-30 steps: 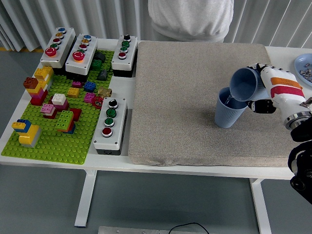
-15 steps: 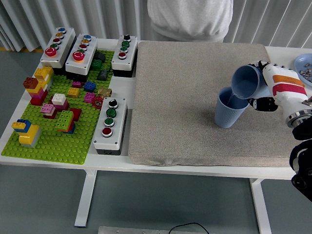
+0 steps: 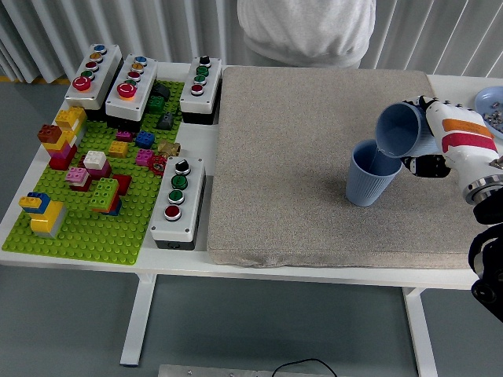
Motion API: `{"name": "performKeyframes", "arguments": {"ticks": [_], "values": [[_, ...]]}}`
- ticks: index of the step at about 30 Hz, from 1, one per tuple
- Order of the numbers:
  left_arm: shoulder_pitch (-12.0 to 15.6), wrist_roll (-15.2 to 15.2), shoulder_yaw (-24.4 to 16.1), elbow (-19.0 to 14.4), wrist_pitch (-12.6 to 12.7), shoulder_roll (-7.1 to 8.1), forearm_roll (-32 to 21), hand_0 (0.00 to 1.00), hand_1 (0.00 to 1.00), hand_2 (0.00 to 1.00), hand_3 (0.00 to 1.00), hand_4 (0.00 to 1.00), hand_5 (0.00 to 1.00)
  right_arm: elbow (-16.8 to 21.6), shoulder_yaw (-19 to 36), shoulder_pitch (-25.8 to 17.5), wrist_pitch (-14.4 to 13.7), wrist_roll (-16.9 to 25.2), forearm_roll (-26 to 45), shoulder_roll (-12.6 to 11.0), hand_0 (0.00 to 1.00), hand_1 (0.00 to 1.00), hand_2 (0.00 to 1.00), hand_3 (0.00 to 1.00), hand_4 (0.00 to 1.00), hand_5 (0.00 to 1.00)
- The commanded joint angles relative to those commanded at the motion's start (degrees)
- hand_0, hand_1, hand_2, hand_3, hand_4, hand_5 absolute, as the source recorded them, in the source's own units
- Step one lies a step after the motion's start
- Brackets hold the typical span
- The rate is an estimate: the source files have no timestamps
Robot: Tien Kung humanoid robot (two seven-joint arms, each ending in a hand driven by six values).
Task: Pick cup pour cup place
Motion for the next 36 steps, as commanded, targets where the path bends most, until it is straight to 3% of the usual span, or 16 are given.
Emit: {"name": "performKeyframes", "arguments": {"ticks": [36], "values": [[-0.1, -0.1, 0.1, 0.0, 0.0, 0.03, 0.1, 0.739, 0.733, 0.803, 0.669, 0.522, 0.923, -1.5, -0.8, 0.7, 0.1, 0.0, -1.3, -1.2, 0.795, 0.672, 0.569, 0.679, 0.717, 0.151]]}}
